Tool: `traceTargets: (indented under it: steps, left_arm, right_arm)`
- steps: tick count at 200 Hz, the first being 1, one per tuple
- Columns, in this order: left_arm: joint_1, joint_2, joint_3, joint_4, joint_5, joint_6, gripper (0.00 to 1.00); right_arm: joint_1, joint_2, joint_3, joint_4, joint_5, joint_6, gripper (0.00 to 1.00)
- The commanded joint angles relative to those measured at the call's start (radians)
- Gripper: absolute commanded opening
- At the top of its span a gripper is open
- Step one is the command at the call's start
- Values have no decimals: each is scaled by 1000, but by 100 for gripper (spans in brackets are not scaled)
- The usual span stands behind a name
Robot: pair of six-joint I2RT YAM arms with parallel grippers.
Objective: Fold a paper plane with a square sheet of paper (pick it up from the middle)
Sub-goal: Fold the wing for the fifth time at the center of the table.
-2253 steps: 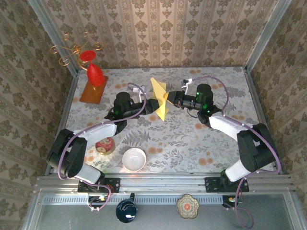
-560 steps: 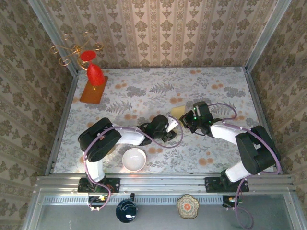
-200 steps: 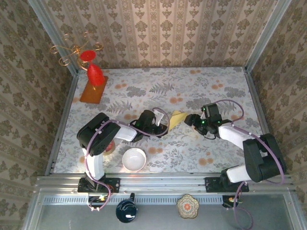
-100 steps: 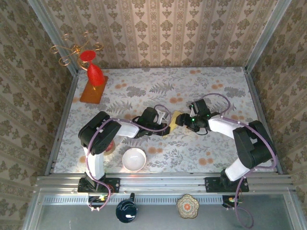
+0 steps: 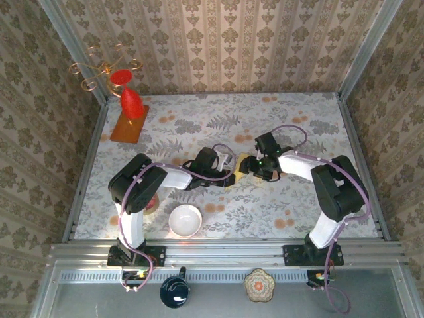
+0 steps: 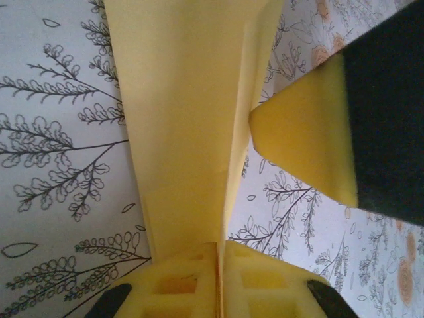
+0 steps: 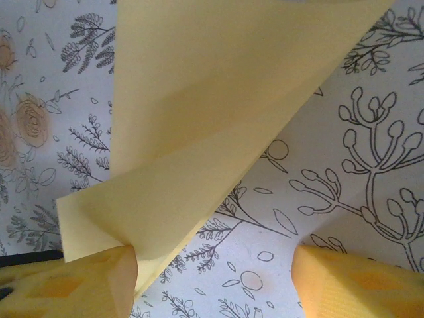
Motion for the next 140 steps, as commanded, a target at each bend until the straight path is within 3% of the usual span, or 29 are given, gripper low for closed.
traceTargets:
  steps: [1,46,81,140]
  left_arm:
    - [0,42,-3,-53,5,-22,16]
    - [9,44,-10,-61,9,-43,20]
    - [18,57,-14,-71,7,-56,14]
    - [28,68,-13,-69,21,-102,10]
  right_arm:
    - [14,75,31,-41,73,-14,66]
    - [50,149,90,-125,161,-14,65]
    - [51,164,91,-118,148,2,65]
    - [-45,-55,-60,93,-90,24,67]
